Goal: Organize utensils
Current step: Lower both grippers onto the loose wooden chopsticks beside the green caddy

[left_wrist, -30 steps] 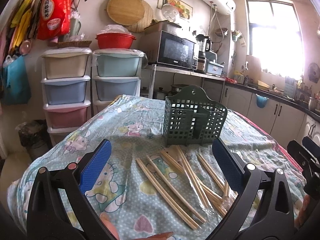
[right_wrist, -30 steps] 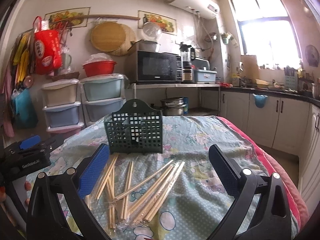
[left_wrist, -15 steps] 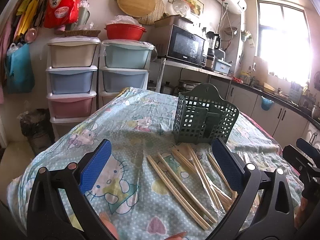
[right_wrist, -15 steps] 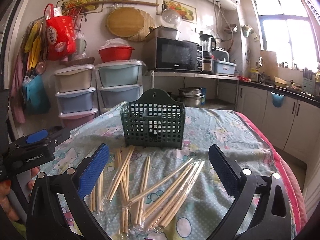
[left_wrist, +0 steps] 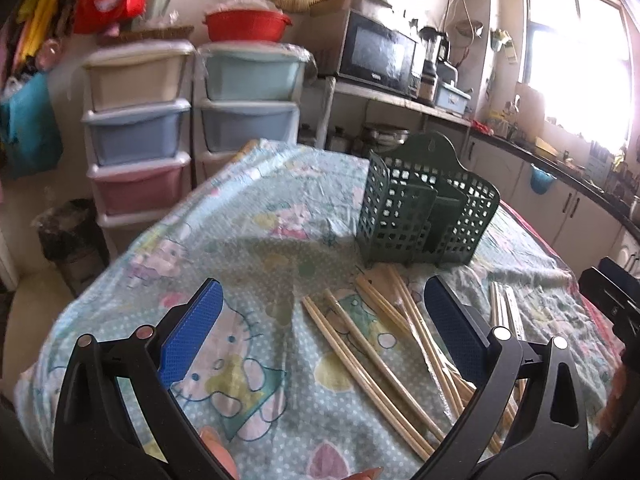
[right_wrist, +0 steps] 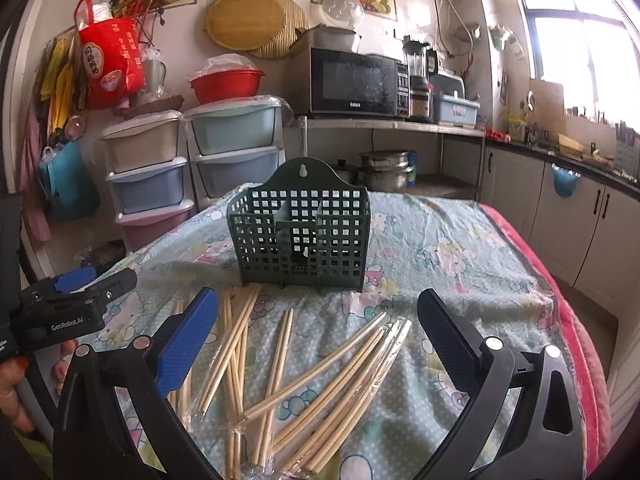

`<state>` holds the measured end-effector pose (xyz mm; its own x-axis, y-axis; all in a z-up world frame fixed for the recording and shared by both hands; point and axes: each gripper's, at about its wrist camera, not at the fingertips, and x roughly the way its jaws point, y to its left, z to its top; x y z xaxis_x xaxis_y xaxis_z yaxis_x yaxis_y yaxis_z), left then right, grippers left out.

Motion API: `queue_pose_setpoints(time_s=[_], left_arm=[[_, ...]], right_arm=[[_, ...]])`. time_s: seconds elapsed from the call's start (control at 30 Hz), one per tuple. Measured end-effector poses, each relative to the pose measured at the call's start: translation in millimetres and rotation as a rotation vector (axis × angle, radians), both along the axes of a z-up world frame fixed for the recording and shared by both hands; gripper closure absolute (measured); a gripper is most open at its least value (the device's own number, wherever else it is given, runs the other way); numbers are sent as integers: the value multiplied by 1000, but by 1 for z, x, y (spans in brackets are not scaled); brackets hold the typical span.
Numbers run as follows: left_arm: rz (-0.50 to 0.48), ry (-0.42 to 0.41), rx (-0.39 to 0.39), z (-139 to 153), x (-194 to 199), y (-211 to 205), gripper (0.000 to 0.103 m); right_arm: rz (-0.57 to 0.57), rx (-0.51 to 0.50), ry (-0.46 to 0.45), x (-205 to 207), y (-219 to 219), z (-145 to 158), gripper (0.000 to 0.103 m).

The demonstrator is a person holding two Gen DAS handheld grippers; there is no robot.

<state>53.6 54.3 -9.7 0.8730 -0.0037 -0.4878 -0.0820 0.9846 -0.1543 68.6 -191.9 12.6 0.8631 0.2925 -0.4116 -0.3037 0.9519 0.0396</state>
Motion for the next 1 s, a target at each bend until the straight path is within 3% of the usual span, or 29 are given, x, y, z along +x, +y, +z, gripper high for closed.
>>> queue_pose_setpoints(time_s=[0.37,0.57,0.77,0.8,0.87,1.0], left_arm=[[-114,157,-73,-15,47,7,11],[-157,250,-90,-26,76,3,20],[-182,359,-106,-39,99,2,34],[-188,369,-107,-39,102,1,37],[-199,390,-113,-41,107,1,40],[-225,445,-144,-49,116,1,47]], right_arm=[[-47,10,114,47,-25,-2,6],[-63,-22,187,73,-35,-12,6],[0,-65,283,96,-32,-26,6],[12,-78,297,101,-31,-29,7],[20,-91,321,108,-30,-32,20],[59,-76,403,127,-32,-43,29]])
